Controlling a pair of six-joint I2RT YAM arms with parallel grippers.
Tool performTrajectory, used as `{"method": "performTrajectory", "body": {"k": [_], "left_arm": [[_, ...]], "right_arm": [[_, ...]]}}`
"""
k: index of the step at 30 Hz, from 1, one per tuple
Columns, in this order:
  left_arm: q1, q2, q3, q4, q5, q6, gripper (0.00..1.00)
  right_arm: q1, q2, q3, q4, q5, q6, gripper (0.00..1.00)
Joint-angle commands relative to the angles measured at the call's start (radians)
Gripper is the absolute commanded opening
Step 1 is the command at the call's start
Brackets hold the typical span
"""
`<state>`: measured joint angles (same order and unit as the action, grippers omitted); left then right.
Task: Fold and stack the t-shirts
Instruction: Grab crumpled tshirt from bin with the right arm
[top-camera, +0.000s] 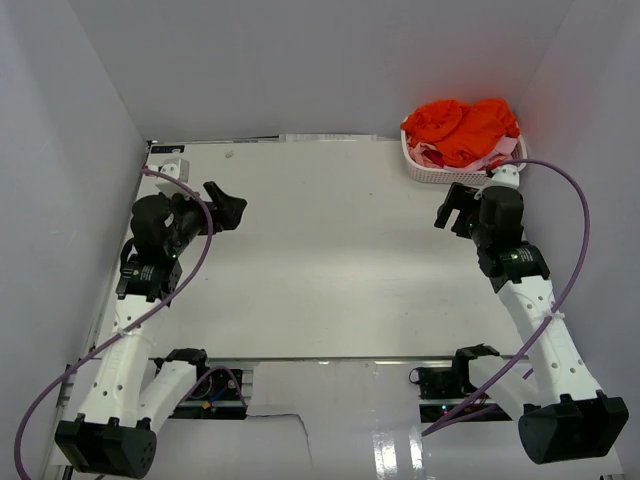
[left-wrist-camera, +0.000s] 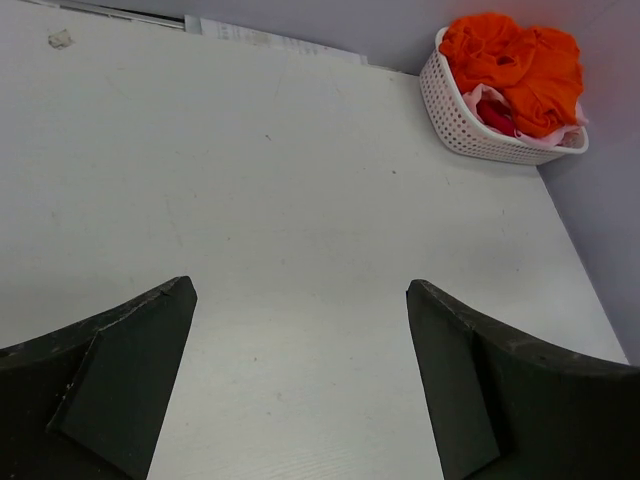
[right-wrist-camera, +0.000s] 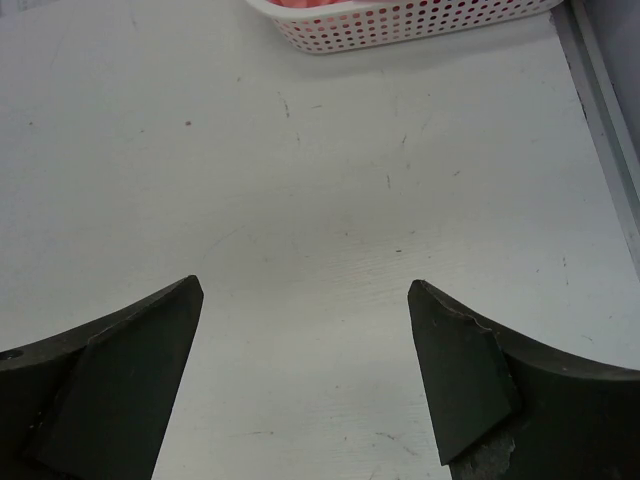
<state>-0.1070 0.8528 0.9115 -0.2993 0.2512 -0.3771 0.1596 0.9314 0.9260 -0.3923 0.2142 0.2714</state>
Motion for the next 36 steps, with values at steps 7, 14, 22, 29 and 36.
{"method": "performTrajectory", "body": {"k": [7, 14, 22, 29, 36], "left_arm": [[0.001, -0.034, -0.002, 0.000, 0.000, 0.020, 0.98], [0.001, 0.032, 0.039, -0.011, -0.021, -0.003, 0.98], [0.003, 0.118, 0.138, 0.000, 0.011, -0.039, 0.98], [0.001, 0.104, 0.073, 0.020, 0.002, -0.008, 0.98], [0.001, 0.089, 0.047, 0.026, 0.008, -0.008, 0.98]], "right_arm": [[0.003, 0.027, 0.036, 0.023, -0.007, -0.017, 0.90], [0.003, 0.167, 0.132, 0.070, -0.070, -0.041, 0.93], [-0.055, 0.448, 0.423, 0.067, -0.019, -0.049, 0.90], [-0.198, 0.713, 0.635, 0.059, -0.117, 0.043, 0.97], [-0.241, 0.914, 0.818, 0.046, -0.114, 0.094, 0.98]]}}
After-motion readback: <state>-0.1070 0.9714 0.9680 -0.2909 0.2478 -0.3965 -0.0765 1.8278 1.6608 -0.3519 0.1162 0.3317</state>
